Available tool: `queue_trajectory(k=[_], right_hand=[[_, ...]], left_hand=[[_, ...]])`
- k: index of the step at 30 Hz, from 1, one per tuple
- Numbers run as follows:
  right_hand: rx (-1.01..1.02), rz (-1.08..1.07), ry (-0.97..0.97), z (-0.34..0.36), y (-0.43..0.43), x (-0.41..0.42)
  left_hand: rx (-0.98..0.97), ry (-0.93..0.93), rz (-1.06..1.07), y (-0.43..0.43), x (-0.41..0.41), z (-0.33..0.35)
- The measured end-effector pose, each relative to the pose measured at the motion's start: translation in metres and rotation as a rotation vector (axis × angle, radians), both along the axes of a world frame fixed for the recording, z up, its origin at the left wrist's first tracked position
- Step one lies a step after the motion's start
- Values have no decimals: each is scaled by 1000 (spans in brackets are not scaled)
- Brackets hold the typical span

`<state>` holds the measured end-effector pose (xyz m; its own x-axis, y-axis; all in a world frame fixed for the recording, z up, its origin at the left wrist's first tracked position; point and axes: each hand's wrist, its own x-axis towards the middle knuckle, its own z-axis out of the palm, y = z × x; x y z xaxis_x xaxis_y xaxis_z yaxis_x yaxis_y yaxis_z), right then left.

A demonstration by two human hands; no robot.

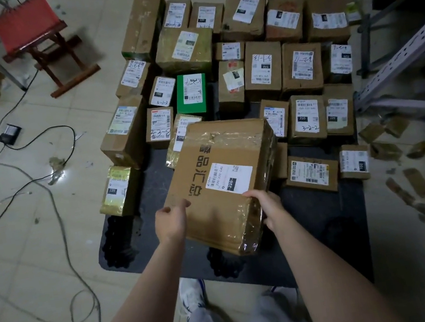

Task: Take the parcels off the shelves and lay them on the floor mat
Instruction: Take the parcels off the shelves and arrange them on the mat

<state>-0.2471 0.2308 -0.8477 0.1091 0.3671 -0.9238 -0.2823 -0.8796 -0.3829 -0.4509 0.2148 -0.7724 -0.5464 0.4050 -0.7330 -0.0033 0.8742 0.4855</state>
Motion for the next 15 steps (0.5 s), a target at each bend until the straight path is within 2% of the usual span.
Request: queue_trajectory(k=[9, 13, 15], right_hand=[[51, -166, -93, -30, 10, 54], [61, -128, -227, -41, 6, 57], [72, -105, -205, -45, 3, 53]], left_hand=[[23, -30, -106, 11, 22, -10], [37, -16, -148, 16, 23, -17], [40, -20, -144, 19, 24, -21]])
